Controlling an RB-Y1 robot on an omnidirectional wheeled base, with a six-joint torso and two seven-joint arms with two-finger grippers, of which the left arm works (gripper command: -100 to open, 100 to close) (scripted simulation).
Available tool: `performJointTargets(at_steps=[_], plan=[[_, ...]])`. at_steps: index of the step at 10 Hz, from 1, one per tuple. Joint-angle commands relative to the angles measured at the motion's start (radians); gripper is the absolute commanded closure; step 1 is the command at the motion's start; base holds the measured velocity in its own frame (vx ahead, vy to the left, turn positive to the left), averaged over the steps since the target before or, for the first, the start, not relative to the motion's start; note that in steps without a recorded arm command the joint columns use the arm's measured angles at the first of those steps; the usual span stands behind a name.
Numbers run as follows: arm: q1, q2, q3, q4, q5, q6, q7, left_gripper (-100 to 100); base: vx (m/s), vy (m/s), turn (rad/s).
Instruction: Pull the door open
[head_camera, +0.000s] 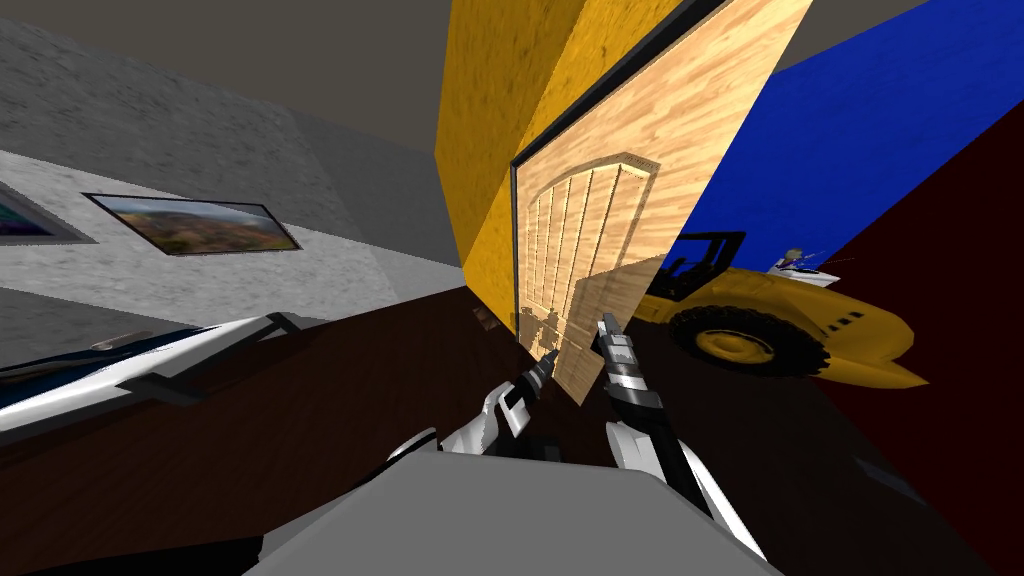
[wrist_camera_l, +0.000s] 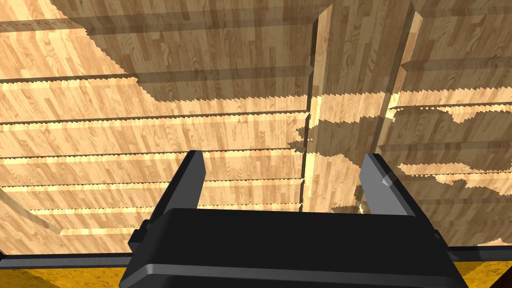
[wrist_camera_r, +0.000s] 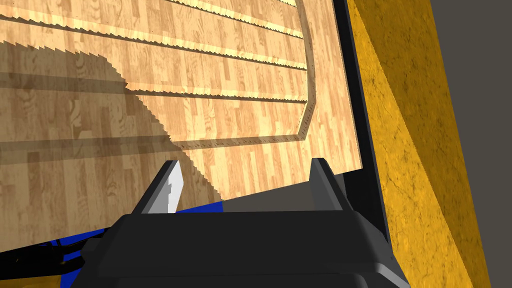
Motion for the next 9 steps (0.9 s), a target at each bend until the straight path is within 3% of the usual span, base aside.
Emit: performJointTargets(at_steps=[1,8,9], plan=[[0.0,-0.001,0.0,0.003,0.0,-0.002,0.0,-100,-0.006,0.008,0.025],[0.0,-0.001,0.0,0.003,0.0,-0.002,0.0,-100,-0.004,0.001,0.005],[0.0,0.009,0.0,0.004,0.0,-0.002,-0.001,-100,-0.006,0.122,0.014]])
